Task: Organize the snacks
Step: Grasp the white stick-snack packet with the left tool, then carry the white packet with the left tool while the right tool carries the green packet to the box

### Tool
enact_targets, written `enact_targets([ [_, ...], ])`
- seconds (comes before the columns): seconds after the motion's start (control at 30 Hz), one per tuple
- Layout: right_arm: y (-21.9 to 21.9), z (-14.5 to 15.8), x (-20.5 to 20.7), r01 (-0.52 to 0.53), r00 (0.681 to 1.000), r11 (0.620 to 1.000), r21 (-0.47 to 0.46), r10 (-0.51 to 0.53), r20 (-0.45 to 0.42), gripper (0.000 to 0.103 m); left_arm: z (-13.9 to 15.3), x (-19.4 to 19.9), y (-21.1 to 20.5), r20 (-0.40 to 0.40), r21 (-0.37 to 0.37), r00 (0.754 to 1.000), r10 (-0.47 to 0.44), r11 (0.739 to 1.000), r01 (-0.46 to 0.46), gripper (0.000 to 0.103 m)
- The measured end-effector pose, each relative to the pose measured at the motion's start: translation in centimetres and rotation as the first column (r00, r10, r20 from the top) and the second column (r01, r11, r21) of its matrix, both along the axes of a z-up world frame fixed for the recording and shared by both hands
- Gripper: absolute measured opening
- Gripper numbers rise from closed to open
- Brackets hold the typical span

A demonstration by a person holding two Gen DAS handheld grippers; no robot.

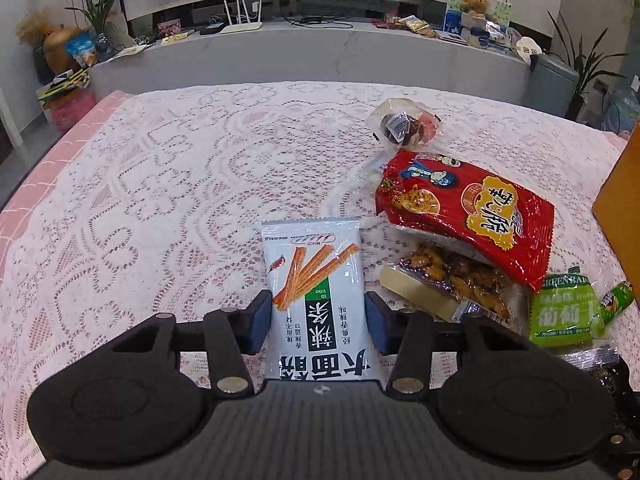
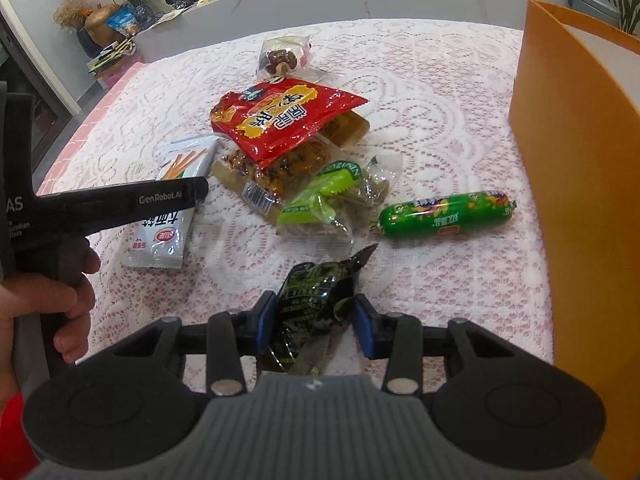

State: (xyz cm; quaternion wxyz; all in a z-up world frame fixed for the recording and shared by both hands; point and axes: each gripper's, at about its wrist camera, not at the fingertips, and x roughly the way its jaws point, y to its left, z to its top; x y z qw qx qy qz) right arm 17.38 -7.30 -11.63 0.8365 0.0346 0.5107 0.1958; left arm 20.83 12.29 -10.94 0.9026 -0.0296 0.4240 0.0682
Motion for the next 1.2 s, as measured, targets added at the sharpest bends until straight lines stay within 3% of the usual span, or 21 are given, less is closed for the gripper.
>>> enact_targets([
  [0.23, -0.3, 0.6, -0.2, -0.009, 1.0, 1.0, 0.01, 0.009, -0.017, 0.039, 1.9, -2.0, 0.0, 0.029, -0.021, 1.0, 0.006, 1.0, -0.006, 0.054],
  [0.53, -0.7, 2.8, -3.2, -0.104, 0.994, 0.994, 0.035, 0.104, 0.012, 0.038, 5.5, -6.1, -1.6, 0.035, -0.075, 0.999, -0.023, 0.997, 0.026, 0.054],
  [0.93, -5.2, 9.5, -6.8, -0.133, 0.97, 0.991, 0.022, 0.126, 0.207, 0.038, 11.5, -9.4, -6.5, 0.108, -0.15, 0.983, -0.148, 0.975, 0.163, 0.054],
  [1.2, -10.1, 12.9, -7.3, -0.107, 0.953, 0.994, -0.034, 0.112, 0.282, 0.038, 14.5, -8.7, -11.7, 0.171, -0.195, 0.946, -0.276, 0.932, 0.307, 0.054],
])
